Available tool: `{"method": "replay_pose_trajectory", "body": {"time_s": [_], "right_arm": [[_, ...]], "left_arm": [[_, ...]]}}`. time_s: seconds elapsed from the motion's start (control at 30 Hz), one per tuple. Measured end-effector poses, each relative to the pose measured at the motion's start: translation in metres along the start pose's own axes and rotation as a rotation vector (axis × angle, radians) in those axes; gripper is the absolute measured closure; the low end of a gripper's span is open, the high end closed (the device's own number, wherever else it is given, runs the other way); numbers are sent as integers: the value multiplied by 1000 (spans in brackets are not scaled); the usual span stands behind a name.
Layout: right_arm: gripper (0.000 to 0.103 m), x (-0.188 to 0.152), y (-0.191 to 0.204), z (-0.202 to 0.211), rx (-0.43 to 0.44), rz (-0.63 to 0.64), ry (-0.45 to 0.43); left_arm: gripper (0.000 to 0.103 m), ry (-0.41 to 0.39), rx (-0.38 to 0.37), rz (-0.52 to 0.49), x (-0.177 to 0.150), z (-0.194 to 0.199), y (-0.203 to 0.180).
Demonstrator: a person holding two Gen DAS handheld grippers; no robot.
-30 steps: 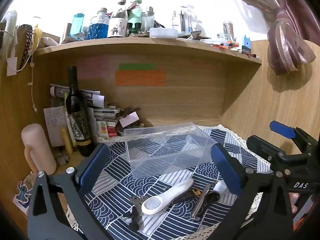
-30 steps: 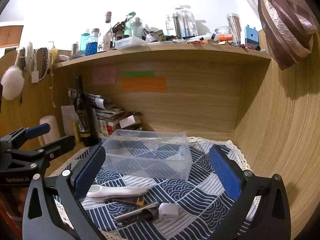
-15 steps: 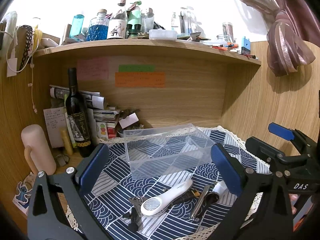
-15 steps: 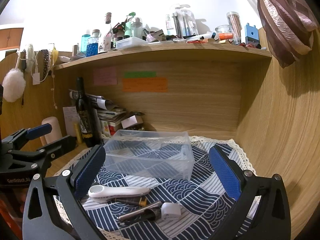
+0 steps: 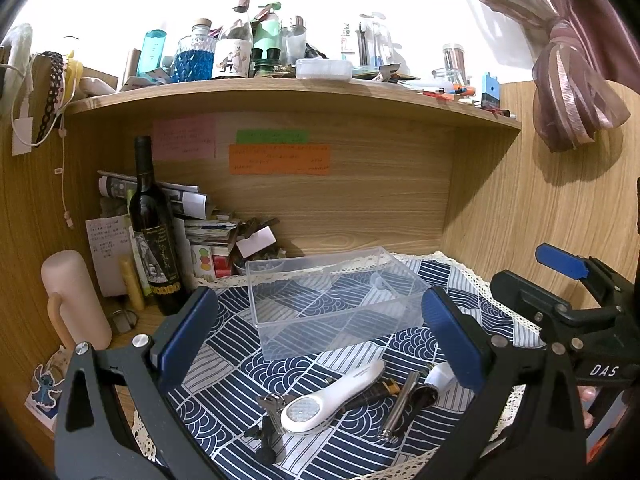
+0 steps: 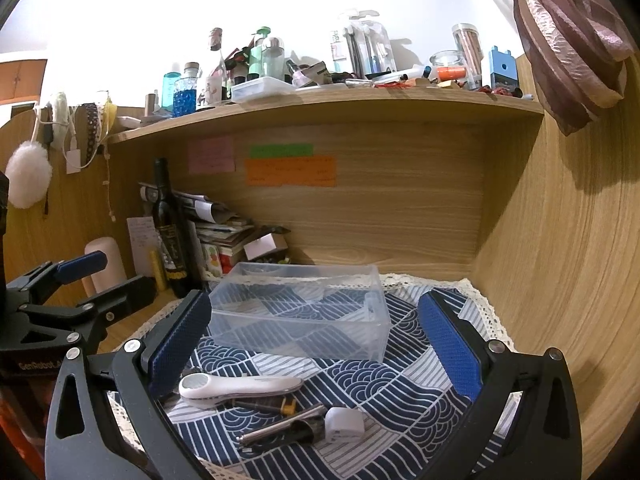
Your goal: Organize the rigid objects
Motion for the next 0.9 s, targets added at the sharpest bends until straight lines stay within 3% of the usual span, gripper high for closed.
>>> {"method": "replay_pose_trajectory", "body": {"time_s": [0.9], "right_arm": [[0,0,1,1,7,-4,-4]], "left_arm": [[0,-8,-8,-3,0,1,-7]]}}
Point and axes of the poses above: each gripper's, at about its wrist camera, not at the fingertips, and z roughly against the way its jaws point, y to its left, x to its top, the point moved 6 cm from there along -z, roughly the way its jaws point, and after that the axes turned 10 degrees about y, right-handed, at the moved point
